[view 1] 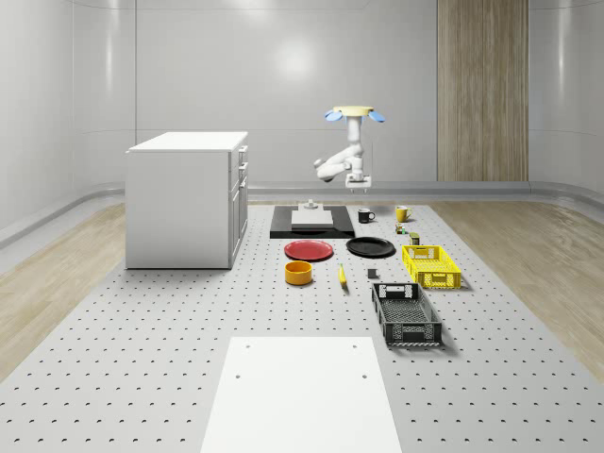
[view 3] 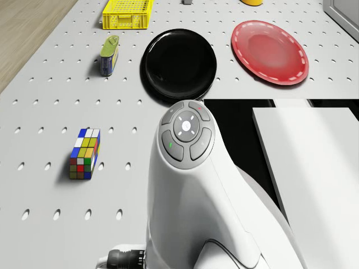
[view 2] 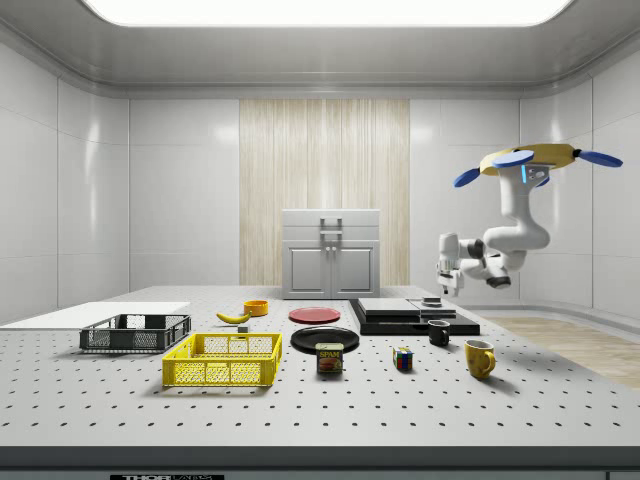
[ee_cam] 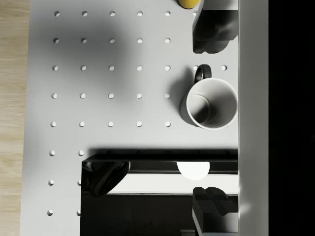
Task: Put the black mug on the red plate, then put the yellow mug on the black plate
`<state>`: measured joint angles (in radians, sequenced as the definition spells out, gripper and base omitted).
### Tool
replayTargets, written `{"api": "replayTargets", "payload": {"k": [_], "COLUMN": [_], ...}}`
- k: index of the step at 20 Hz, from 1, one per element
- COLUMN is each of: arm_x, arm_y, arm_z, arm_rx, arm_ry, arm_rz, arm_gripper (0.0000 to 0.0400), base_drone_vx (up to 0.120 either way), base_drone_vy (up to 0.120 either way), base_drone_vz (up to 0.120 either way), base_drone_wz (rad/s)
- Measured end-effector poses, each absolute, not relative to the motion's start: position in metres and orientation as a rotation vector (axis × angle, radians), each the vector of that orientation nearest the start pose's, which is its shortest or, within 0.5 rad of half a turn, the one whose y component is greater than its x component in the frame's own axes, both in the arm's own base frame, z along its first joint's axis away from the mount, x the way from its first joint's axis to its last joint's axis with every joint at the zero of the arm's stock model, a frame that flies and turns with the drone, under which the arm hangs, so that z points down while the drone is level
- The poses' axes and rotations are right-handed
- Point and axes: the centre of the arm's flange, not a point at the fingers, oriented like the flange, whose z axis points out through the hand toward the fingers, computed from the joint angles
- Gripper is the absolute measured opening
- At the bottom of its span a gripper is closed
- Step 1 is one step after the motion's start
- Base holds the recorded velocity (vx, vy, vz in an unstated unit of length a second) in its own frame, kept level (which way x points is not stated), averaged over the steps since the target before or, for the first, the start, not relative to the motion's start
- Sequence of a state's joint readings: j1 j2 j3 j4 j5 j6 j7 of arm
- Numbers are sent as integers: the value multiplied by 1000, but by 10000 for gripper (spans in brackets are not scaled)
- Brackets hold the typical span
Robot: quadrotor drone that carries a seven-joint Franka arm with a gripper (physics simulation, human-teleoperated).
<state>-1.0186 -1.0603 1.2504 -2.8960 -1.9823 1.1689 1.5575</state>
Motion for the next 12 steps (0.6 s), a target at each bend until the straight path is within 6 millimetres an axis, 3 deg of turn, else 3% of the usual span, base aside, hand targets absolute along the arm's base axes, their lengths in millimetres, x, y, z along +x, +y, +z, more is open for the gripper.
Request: {"api": "replayTargets", "payload": {"k": [6, 7, 12], "arm_x": [307, 307, 307], "arm_y": [1, 1, 0], "arm_z": [491, 491, 491], "arm_rx": [9, 8, 3], "arm_ry": [-6, -5, -3], "arm_rz": [784, 784, 784], "arm_gripper": [400, 400, 400], "base_drone_vx": [120, 40, 0], "base_drone_vy": [0, 0, 0], "base_drone_vz": [-13, 0, -120], "base_drone_wz": [0, 0, 0]}}
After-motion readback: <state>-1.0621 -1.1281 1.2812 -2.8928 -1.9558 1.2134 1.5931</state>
